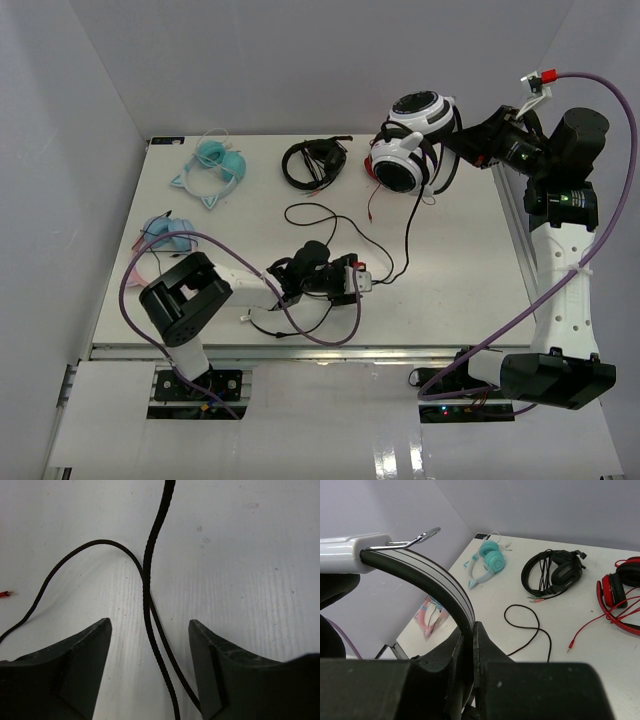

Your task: Wrap the headphones

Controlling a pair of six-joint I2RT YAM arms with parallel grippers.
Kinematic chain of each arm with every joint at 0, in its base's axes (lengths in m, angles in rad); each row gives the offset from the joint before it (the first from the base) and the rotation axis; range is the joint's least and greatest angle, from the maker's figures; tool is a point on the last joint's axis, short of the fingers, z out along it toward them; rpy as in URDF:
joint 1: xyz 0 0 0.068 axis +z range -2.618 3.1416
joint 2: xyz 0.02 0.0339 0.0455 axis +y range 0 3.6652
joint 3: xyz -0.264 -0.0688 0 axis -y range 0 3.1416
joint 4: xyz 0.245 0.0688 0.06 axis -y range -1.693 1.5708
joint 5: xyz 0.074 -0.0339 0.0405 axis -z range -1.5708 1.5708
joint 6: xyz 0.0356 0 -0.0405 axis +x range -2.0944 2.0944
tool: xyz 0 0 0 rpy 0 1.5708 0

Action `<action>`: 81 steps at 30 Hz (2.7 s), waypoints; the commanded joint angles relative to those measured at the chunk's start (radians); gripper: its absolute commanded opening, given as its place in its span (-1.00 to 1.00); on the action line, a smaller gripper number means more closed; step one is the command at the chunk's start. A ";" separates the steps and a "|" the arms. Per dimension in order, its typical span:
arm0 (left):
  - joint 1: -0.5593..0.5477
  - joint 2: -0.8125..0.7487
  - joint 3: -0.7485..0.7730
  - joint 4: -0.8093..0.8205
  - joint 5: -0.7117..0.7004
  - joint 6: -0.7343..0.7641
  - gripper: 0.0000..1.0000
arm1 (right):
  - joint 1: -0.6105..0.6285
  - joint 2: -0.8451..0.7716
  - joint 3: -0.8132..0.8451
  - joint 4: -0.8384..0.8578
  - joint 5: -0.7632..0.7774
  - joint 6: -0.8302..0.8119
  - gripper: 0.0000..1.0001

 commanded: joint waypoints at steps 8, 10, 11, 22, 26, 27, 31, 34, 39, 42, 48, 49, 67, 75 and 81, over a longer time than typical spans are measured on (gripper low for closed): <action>0.032 0.018 0.004 0.014 0.018 -0.068 -0.93 | -0.030 -0.048 0.008 0.094 -0.069 0.116 -0.85; 0.066 -0.001 0.019 -0.045 0.041 -0.080 -1.00 | -0.030 -0.063 -0.018 0.111 -0.106 0.096 -0.85; 0.091 -0.012 0.031 -0.095 0.056 -0.084 -1.00 | -0.030 -0.071 -0.038 0.121 -0.133 0.077 -0.85; 0.422 0.022 0.477 -0.739 0.195 -0.253 -1.00 | 0.118 -0.191 -0.146 -0.388 0.003 -0.843 -0.85; 0.463 0.089 0.702 -0.939 0.205 -0.374 -1.00 | 0.363 -0.226 -0.239 -0.420 0.294 -1.019 -0.85; 0.468 0.090 0.745 -0.969 0.201 -0.400 -1.00 | 0.394 -0.231 -0.259 -0.419 0.337 -1.047 -0.85; 0.474 0.120 0.946 -1.083 0.233 -0.506 -1.00 | 0.497 -0.251 -0.353 -0.362 0.508 -1.117 -0.85; 0.474 0.116 1.068 -1.138 0.211 -0.579 -1.00 | 0.595 -0.251 -0.417 -0.275 0.688 -1.122 -0.85; 0.459 0.028 1.122 -1.138 0.201 -0.696 -1.00 | 0.660 -0.209 -0.496 -0.097 0.975 -1.069 -0.85; 0.427 -0.031 1.133 -1.134 0.198 -0.729 -1.00 | 0.674 -0.164 -0.505 -0.006 1.091 -1.024 -0.85; 0.375 -0.145 1.138 -1.147 0.171 -0.746 -1.00 | 0.670 -0.045 -0.431 0.065 1.250 -0.953 -0.85; 0.371 -0.162 1.136 -1.150 0.167 -0.746 -1.00 | 0.670 -0.025 -0.413 0.067 1.255 -0.951 -0.85; 0.175 -0.220 1.028 -1.272 0.124 -0.703 -1.00 | 0.581 0.208 -0.105 0.122 1.391 -0.664 -0.85; 0.022 -0.097 0.970 -1.163 0.072 -0.782 -1.00 | 0.433 0.229 -0.023 -0.001 1.028 -0.283 -0.85; 0.017 -0.146 0.741 -0.966 -0.089 -0.807 -0.46 | 0.280 0.154 -0.050 -0.010 0.663 -0.149 -0.85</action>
